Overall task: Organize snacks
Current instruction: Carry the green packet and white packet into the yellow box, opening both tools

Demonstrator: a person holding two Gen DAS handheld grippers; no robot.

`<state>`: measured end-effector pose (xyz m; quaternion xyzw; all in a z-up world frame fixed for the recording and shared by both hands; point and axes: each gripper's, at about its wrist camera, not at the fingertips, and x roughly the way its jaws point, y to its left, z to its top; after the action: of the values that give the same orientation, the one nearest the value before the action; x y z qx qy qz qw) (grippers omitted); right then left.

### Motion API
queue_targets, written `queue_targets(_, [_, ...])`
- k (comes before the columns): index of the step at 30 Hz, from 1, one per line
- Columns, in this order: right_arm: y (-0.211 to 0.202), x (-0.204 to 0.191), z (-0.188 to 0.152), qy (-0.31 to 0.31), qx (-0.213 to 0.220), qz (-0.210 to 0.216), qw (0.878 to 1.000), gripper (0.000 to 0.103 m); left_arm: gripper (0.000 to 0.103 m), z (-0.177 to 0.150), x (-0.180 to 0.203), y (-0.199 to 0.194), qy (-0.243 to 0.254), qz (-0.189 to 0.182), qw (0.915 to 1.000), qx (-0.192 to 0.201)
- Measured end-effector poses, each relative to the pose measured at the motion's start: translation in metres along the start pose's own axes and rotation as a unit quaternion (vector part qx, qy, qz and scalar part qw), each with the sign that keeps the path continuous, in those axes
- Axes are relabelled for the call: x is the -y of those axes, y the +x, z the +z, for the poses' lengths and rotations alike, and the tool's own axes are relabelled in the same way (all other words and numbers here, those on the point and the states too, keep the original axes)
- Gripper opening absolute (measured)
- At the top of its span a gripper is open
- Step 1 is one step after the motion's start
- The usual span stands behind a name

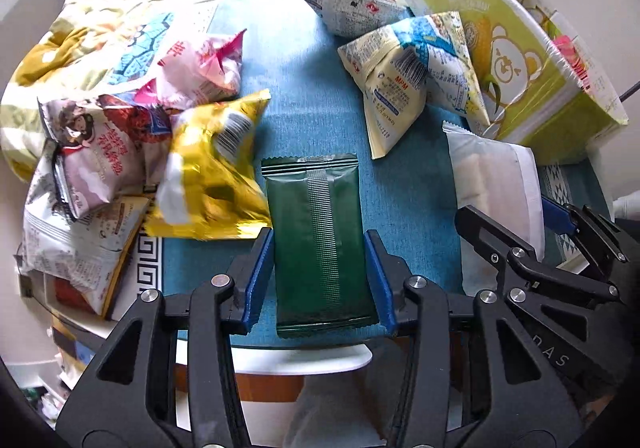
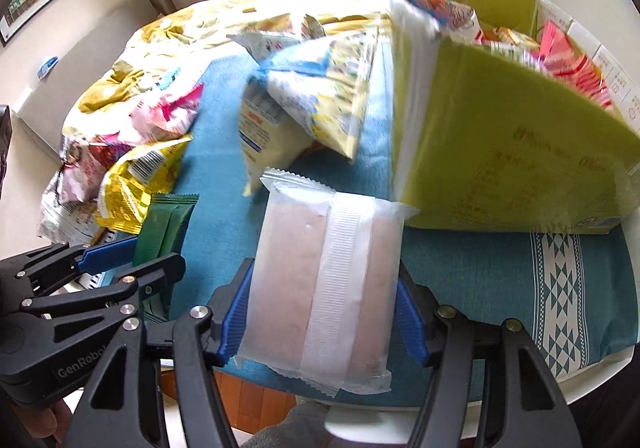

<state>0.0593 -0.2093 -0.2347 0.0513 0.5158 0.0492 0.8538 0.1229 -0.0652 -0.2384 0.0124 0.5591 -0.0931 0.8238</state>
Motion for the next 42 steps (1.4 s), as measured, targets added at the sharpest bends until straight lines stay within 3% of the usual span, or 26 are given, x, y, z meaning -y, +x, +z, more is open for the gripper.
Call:
queue_targets(11, [-0.084,-0.028,0.030,-0.001,0.071,0.015,0.997,0.059,0.041,0.037,0.000,-0.093,0.042,-0.024,0.9946,0.092])
queue_targets(16, [-0.128,-0.021,0.053,0.010,0.115,0.027,0.993,0.059,0.041,0.064,0.027,-0.131,0.057,-0.032,0.9893,0.130])
queue_targets(21, [-0.161,0.014,0.075,0.018,0.144,0.014,0.989,0.059,0.041,0.091,0.061,-0.147,0.059,-0.041,0.9852,0.156])
queue_targets(26, [-0.178,0.070,0.091,0.034,0.150,-0.005,0.988,0.059,0.041,0.116,0.111,-0.144,0.053,-0.072,0.9827,0.162])
queue_targets(31, [-0.176,0.131,0.102,0.051,0.140,-0.013,0.989,0.059,0.041,0.140,0.171,-0.114,0.060,-0.094,0.9831,0.145])
queue_targets(39, [-0.155,0.201,0.111,0.061,0.107,0.000,0.992,0.059,0.042,0.155,0.232,-0.046,0.060,-0.083,0.9909,0.088])
queue_targets(40, [-0.152,0.206,0.112,0.060,0.102,0.004,0.993,0.059,0.047,0.154,0.235,-0.042,0.057,-0.079,0.9918,0.082])
queue_targets(42, [-0.146,0.214,0.114,0.055,0.094,0.013,0.994,0.059,0.081,0.150,0.236,-0.038,0.050,-0.058,0.9938,0.081])
